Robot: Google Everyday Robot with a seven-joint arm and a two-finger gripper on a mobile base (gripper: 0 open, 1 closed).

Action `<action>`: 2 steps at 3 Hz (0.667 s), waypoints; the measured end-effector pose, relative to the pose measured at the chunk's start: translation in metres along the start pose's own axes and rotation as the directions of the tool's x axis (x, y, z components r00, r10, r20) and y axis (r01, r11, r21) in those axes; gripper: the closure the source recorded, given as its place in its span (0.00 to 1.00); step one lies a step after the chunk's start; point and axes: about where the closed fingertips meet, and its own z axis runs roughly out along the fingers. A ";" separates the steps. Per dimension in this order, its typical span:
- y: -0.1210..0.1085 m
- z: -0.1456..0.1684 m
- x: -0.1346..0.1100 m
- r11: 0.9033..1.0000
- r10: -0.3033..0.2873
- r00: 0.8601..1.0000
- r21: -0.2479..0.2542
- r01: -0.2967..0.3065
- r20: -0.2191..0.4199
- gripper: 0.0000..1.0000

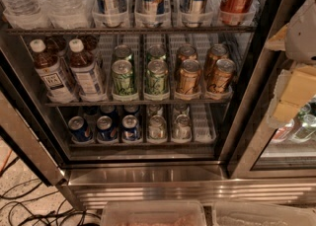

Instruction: Pick coke can from top shelf of fridge

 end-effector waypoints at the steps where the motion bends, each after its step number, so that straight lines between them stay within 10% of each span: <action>1: 0.000 0.000 0.000 1.000 0.000 1.000 0.000 0.000 0.000 0.00; 2: 0.010 0.011 0.006 1.000 0.005 1.000 -0.019 -0.005 0.011 0.00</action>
Offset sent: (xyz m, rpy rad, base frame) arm -0.0212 -0.0066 -0.0398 0.0390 0.0591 0.0048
